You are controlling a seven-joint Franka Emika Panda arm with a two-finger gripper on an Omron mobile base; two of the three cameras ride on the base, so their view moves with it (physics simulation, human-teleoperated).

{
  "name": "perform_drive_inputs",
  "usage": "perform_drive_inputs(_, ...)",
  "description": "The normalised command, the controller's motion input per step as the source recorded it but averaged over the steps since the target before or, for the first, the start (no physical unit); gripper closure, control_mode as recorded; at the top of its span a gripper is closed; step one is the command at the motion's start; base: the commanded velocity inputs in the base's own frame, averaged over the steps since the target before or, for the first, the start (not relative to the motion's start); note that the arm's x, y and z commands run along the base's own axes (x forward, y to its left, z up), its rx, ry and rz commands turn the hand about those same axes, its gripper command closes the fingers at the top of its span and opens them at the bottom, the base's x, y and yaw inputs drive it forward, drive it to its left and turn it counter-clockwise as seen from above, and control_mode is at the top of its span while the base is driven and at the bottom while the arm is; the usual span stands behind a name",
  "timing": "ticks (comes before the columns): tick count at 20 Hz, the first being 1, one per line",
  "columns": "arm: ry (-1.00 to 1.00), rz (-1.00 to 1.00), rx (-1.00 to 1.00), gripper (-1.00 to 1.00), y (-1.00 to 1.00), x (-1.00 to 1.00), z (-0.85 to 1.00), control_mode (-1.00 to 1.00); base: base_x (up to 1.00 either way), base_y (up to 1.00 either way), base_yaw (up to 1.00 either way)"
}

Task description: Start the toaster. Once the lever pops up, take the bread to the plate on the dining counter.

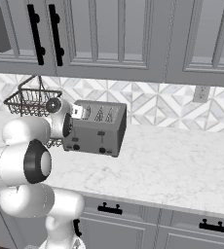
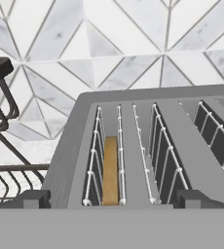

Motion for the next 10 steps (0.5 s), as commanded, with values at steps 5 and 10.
perform_drive_inputs(5, 0.0, 0.0, 0.0, -1.0, 0.0, 0.0, 0.0, -1.0, 0.0, 0.0, 0.0)
perform_drive_inputs(10, 0.0, 0.0, 0.0, -1.0, 0.0, 0.0, 0.0, -1.0, 0.0, 0.0, 0.0)
